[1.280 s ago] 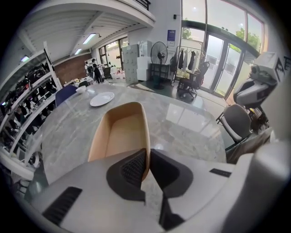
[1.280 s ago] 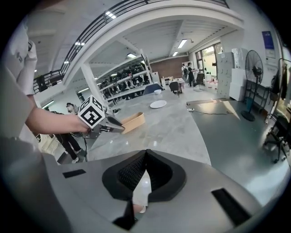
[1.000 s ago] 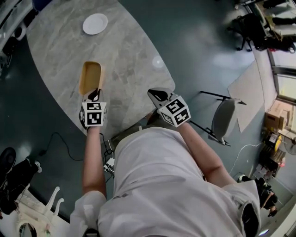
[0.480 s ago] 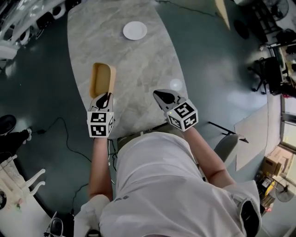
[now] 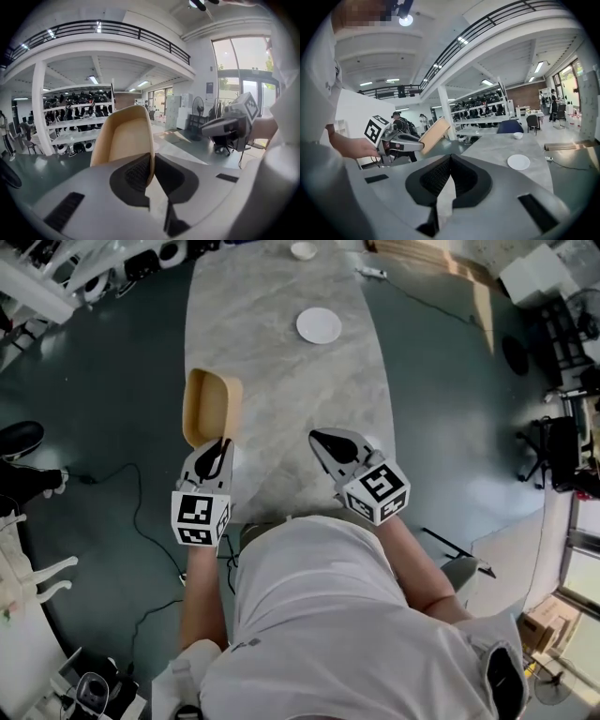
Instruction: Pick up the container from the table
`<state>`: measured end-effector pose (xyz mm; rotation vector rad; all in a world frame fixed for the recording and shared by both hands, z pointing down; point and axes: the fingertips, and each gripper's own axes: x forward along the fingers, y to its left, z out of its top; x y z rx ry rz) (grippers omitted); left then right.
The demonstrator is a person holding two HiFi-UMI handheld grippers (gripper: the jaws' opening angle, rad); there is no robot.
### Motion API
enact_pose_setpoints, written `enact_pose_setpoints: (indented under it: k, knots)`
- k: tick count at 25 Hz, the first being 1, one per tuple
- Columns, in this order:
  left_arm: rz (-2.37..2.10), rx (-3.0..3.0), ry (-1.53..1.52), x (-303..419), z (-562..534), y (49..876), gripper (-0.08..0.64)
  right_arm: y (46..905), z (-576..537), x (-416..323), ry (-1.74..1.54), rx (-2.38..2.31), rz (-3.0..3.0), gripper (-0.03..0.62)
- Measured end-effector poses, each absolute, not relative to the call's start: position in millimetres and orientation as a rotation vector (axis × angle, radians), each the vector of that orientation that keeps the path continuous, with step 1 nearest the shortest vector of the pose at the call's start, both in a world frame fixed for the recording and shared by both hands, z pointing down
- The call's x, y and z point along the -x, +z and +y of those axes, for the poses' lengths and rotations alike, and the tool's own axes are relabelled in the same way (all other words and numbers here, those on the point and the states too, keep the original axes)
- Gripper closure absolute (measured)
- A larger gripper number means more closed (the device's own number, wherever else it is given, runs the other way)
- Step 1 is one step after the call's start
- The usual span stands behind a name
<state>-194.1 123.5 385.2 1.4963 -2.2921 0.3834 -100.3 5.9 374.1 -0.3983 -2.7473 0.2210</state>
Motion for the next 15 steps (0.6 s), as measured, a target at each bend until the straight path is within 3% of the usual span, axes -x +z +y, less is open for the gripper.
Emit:
enact_pose_setpoints:
  k: [15]
  knots:
    - [-2.492, -1.520, 0.243, 193, 163, 321, 0.537, 310, 59, 118, 0.064, 0.646, -2.872, 0.584]
